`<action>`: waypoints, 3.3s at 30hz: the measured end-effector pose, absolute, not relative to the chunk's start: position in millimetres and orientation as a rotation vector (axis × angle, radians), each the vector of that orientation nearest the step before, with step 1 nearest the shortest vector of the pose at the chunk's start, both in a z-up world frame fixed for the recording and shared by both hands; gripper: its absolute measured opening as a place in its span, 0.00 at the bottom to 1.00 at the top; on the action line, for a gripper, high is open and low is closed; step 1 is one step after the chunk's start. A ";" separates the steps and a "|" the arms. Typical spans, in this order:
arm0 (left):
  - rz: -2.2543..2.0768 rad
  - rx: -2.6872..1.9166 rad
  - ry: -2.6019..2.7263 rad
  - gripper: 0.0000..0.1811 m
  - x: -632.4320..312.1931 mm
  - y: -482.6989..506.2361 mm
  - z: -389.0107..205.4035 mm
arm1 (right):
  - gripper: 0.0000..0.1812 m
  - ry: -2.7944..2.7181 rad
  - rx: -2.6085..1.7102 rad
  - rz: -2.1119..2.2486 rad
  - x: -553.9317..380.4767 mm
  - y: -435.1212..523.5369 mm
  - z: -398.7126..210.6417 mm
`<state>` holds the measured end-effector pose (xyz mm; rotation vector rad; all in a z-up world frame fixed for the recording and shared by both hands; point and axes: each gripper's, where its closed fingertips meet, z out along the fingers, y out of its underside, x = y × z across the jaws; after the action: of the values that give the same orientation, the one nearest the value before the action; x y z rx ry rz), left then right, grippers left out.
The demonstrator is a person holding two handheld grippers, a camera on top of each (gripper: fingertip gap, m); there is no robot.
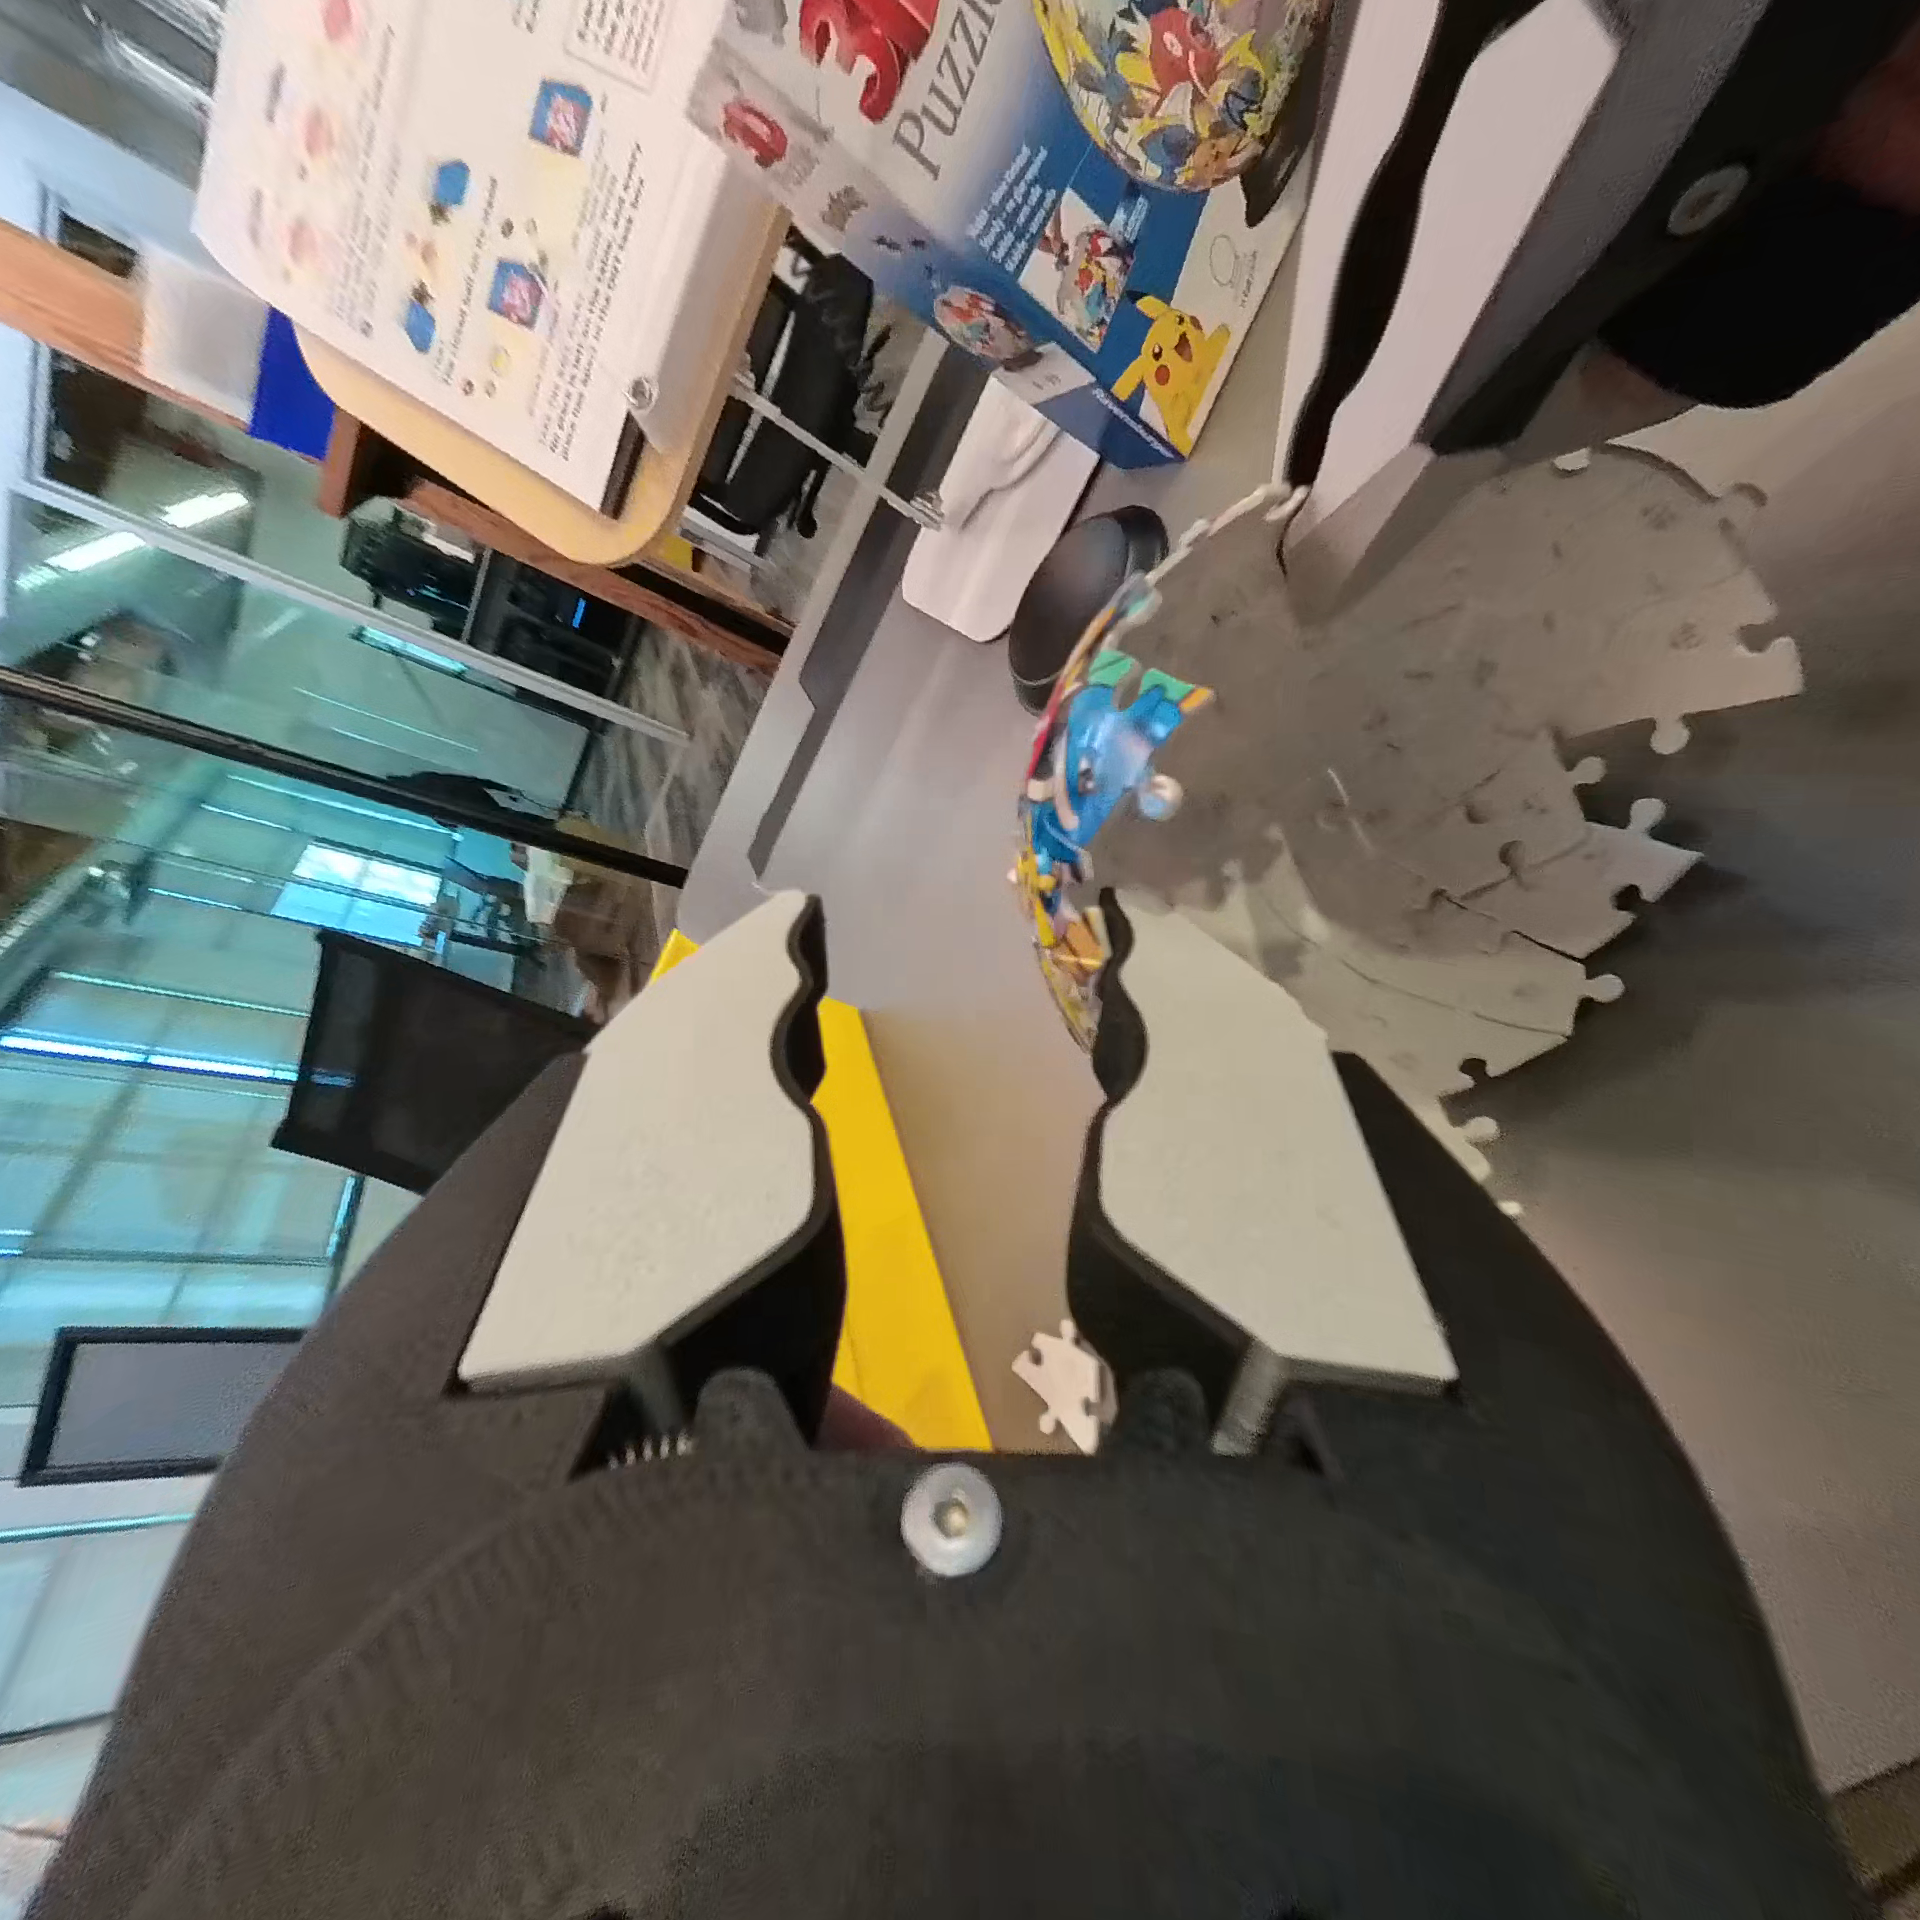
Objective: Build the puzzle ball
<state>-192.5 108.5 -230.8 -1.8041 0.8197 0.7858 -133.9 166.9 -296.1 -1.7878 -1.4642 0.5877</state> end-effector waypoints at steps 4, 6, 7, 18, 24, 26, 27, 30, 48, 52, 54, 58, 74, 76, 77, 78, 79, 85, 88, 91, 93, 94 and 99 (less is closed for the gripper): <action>0.718 -1.859 0.800 0.28 -191.6 106.3 -235.2 | 0.00 -1.446 -1.774 0.589 -135.5 167.8 -294.4; 0.663 -1.902 0.777 0.26 -191.3 105.0 -240.4 | 0.00 -1.436 -1.764 0.586 -135.8 168.0 -293.4; 0.624 -1.927 0.761 0.24 -191.0 104.3 -243.9 | 0.00 -1.430 -1.760 0.584 -135.7 168.3 -293.0; 0.599 -1.950 0.717 0.13 -196.6 110.5 -258.9 | 0.01 -1.351 -1.754 0.581 -135.1 177.2 -290.4; 0.624 -1.890 0.691 0.17 -197.7 115.3 -255.4 | 0.01 -1.277 -1.772 0.626 -136.4 184.0 -288.0; 0.601 -1.891 0.682 0.21 -196.5 114.1 -254.9 | 0.01 -1.263 -1.775 0.633 -136.8 186.0 -288.0; 0.589 -1.897 0.676 0.23 -196.6 113.1 -255.4 | 0.00 -1.257 -1.777 0.641 -137.1 186.4 -288.2; 0.524 -1.947 0.662 0.33 -194.3 108.5 -262.6 | 0.00 -1.246 -1.774 0.643 -136.9 187.7 -288.0; 0.724 -1.929 0.540 0.13 -216.5 136.6 -260.9 | 0.01 -1.124 -1.746 0.621 -138.1 200.8 -278.2; 0.741 -1.887 0.491 0.08 -219.2 141.3 -255.0 | 0.02 -1.081 -1.728 0.635 -138.4 206.3 -273.2; 0.769 -1.860 0.494 0.08 -217.7 142.8 -252.2 | 0.01 -1.070 -1.725 0.644 -137.8 208.3 -274.1; 0.766 -1.844 0.484 0.10 -215.6 143.7 -253.1 | 0.02 -1.037 -1.720 0.680 -137.3 211.5 -275.4; 0.169 -1.907 0.442 0.37 -207.6 94.8 -230.7 | 0.01 -0.969 -1.706 0.955 -143.2 211.8 -274.3; 0.057 -1.904 0.417 0.39 -213.2 92.9 -226.7 | 0.01 -0.972 -1.704 0.996 -144.7 209.9 -274.0; -0.004 -1.908 0.409 0.40 -215.2 91.9 -226.2 | 0.01 -0.976 -1.699 1.016 -145.6 208.6 -273.0; -0.058 -1.912 0.399 0.40 -217.6 91.5 -226.3 | 0.01 -0.975 -1.683 1.034 -146.5 207.2 -270.6; -0.102 -1.906 0.383 0.41 -220.2 91.8 -225.6 | 0.01 -0.976 -1.674 1.047 -147.2 206.0 -269.1; -0.378 -1.927 0.392 0.40 -208.3 85.1 -232.4 | 0.01 -0.996 -1.604 1.116 -153.4 196.7 -260.4; -0.458 -2.023 0.401 0.33 -204.9 69.9 -245.8 | 0.01 -0.985 -1.605 1.121 -156.6 198.4 -259.5; -0.547 -2.107 0.537 0.26 -175.9 37.4 -256.8 | 0.01 -0.993 -1.625 1.109 -159.0 198.8 -262.7; -0.514 -2.113 0.623 0.25 -147.4 23.9 -263.0 | 0.01 -0.991 -1.643 1.089 -159.2 200.6 -265.0; -0.421 -2.124 0.648 0.26 -137.9 24.9 -269.0 | 0.01 -0.992 -1.646 1.085 -159.5 200.9 -265.7; -0.031 -2.120 0.678 0.39 -94.0 55.5 -285.1 | 0.01 -1.014 -1.648 1.036 -160.7 200.0 -268.5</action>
<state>-94.0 55.5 -285.1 -2.1199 0.6783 -0.0312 -160.7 200.0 -268.5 -1.6477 -1.0140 1.0361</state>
